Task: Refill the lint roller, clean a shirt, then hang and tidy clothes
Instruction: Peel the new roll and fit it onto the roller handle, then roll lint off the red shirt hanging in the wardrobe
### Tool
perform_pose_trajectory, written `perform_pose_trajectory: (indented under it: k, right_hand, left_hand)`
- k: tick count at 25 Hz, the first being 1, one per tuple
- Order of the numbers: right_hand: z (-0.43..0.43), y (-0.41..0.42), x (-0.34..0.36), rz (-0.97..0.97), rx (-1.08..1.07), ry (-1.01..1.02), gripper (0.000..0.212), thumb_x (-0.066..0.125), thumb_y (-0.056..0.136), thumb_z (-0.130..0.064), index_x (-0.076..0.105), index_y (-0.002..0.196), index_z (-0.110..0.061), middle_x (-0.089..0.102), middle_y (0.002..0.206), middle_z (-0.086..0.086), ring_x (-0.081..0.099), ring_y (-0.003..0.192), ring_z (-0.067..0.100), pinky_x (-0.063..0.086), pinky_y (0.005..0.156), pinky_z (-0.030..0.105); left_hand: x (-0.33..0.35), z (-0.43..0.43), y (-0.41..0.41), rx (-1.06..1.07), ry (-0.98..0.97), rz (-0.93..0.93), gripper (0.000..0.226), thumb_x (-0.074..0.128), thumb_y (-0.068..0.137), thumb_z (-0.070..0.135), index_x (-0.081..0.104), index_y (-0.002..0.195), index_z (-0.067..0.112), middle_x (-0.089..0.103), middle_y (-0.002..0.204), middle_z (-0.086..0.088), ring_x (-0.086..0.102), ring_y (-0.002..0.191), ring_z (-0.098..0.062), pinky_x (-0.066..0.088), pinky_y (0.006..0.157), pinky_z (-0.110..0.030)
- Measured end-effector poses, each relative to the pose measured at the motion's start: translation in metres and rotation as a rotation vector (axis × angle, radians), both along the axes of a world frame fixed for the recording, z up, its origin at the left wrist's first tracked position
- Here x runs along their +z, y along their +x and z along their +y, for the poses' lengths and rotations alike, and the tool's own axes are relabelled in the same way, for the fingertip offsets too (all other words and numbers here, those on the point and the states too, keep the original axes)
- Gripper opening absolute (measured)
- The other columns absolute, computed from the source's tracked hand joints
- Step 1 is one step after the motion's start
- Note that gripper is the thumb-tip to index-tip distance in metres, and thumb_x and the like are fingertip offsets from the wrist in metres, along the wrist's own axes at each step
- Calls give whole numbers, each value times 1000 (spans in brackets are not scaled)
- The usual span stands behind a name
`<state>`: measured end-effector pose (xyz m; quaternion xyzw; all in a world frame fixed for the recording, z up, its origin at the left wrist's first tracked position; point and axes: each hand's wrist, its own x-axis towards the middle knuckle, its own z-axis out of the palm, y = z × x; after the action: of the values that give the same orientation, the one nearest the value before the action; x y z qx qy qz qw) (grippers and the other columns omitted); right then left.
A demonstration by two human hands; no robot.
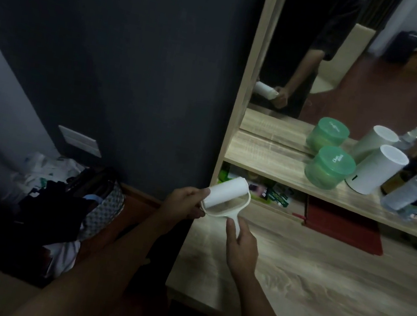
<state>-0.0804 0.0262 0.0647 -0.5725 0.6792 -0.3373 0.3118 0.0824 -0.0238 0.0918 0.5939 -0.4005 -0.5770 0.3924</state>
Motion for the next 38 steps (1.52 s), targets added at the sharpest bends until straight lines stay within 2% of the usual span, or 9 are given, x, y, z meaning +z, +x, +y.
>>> perform_pose_trajectory:
  k: [3,5,8,10,13,23,26,31,38]
  right_hand:
    - [-4,10,2,-25,42,-63,31,40,97,-43,59,111,-23,58,83,-14,55,77,8,37,71,27]
    - [-7,16,0,-37,83,-93,28,37,96,-46,57,99,-27,59,77,-12,57,73,8,39,67,28]
    - [-8,26,12,-75,199,-134,26,35,98,-43,56,97,-27,61,80,-10,59,77,9,43,68,29]
    - [-6,36,26,-100,299,-168,27,35,99,-39,55,91,-24,58,74,-10,58,74,7,41,65,28]
    - [-1,60,38,-97,384,-198,26,37,98,-38,50,82,-23,53,65,-8,57,67,14,36,62,28]
    - [73,205,45,-147,803,-171,36,37,95,-47,62,102,-21,68,87,2,64,84,23,42,68,30]
    - [89,253,46,-180,862,-172,42,36,93,-54,61,105,-22,69,91,4,64,86,22,41,68,29]
    - [107,314,51,-198,844,-152,34,39,96,-42,62,106,-18,65,82,1,58,76,16,38,65,27]
    - [120,359,49,-239,817,-144,30,40,97,-39,62,101,-19,63,78,-5,55,70,3,39,59,19]
  left_hand:
    - [12,6,11,81,18,-9,43,47,94,45,65,104,8,70,89,-15,68,73,-21,55,66,-29]
    - [22,14,17,173,-4,-126,46,36,97,46,65,105,11,70,84,-11,67,66,-21,53,57,-25]
    - [37,32,32,347,-113,-335,49,33,99,42,66,107,7,69,94,-9,64,73,-19,47,67,-27]
    - [47,53,46,430,-184,-520,48,33,100,39,65,99,4,66,95,-11,59,84,-20,39,73,-27]
    - [59,88,68,570,-307,-655,41,36,100,30,58,83,1,61,82,-14,55,80,-22,29,65,-26]
    - [61,249,215,939,-258,-1271,35,48,94,18,57,119,-5,63,113,-24,58,106,-36,42,94,-35]
    - [66,278,264,828,-237,-1530,38,45,90,21,62,111,-5,66,103,-24,64,95,-36,51,85,-35]
    - [72,293,342,288,-229,-1971,36,51,78,17,70,105,0,70,106,-17,68,98,-30,55,82,-38]
    - [66,286,399,-310,-339,-2111,40,37,79,14,76,82,8,73,86,-11,71,83,-26,55,78,-31]
